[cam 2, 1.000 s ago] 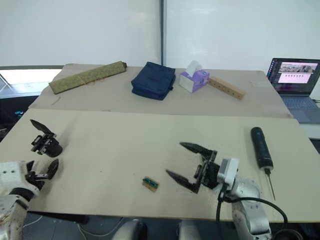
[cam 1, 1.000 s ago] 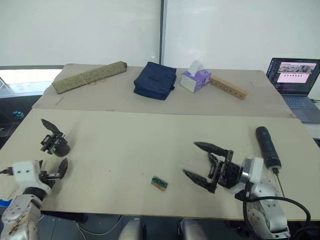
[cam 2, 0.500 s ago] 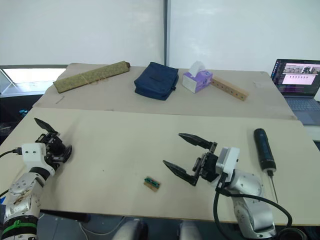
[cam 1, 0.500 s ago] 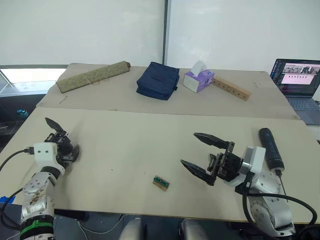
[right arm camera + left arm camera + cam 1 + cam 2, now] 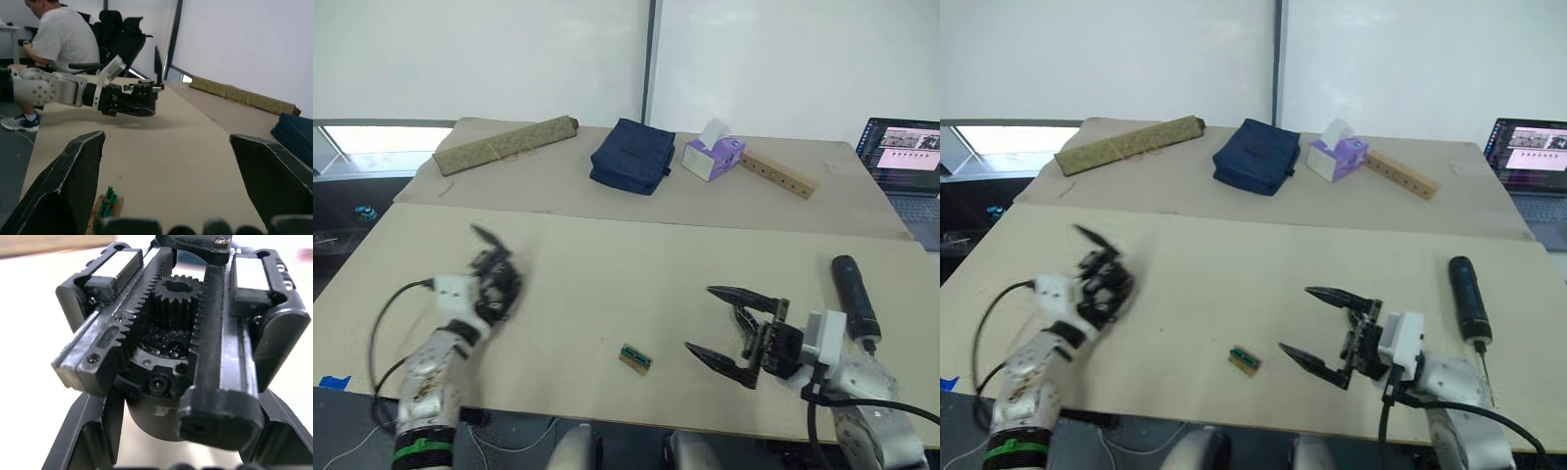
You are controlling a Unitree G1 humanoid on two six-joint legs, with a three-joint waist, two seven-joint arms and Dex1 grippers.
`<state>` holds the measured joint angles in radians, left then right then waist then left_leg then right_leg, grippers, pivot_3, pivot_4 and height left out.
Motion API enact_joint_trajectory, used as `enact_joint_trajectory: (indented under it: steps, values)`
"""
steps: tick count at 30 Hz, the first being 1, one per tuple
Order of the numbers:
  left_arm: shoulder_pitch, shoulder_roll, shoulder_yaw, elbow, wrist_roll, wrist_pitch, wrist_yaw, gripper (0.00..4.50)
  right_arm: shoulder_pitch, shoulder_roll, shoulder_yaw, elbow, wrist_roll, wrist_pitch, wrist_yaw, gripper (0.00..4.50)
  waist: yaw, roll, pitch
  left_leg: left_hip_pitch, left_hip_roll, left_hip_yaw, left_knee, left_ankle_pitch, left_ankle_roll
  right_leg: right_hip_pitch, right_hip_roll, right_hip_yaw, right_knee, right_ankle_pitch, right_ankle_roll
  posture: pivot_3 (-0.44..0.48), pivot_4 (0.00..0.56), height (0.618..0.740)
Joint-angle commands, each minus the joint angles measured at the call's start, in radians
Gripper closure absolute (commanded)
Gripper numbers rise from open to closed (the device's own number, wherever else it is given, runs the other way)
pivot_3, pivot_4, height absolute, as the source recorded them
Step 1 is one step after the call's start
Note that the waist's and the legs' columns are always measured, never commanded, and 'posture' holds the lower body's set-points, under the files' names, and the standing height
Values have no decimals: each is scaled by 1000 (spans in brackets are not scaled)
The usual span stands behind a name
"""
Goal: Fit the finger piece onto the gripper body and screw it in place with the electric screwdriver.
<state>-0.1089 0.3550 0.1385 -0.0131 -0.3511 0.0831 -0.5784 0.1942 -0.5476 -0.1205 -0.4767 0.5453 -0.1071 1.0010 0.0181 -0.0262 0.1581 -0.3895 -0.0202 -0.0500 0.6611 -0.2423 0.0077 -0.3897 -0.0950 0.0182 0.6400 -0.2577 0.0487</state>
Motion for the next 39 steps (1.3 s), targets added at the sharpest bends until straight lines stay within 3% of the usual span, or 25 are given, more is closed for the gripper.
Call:
enact_joint_trajectory:
  steps: [1,6,16,28,30,33,39]
  values:
    - [-39,-6,-122,-120,51,25,-25,2151,32,-17,-43,-25,32,-40,31,0,-9,0,0,0,0,0,0,0,0,0,0,0,0,0,0,0,150,740]
    - [-89,-38,-242,-13,132,23,-34,2151,111,-32,-85,-40,46,-38,51,0,-30,2,0,4,2,1,0,0,0,1,6,3,3,0,-1,0,150,740]
    - [-139,-45,-335,64,182,8,-131,2151,114,-21,-90,-67,25,-34,-18,0,-22,2,1,4,0,1,0,0,1,1,4,3,2,0,-1,0,150,740]
    - [-136,-23,-345,93,203,7,-183,2151,162,-10,-81,-63,0,-71,-21,0,-10,3,1,4,0,1,0,0,1,2,4,3,2,0,0,0,150,740]
    - [-135,-15,-341,87,186,23,-208,1126,165,-10,-82,-58,-4,-76,-20,0,-10,3,1,4,0,1,0,0,1,2,4,3,2,0,0,0,150,740]
    - [-135,23,-340,81,162,60,-274,92,168,-10,-85,-52,-7,-80,-16,0,-14,3,0,5,1,1,0,0,1,2,4,3,2,0,0,0,150,740]
    - [-171,78,-301,157,124,18,-382,92,190,-20,-102,-58,0,-84,-11,0,-19,4,0,6,1,1,0,0,1,2,5,3,2,0,0,0,150,740]
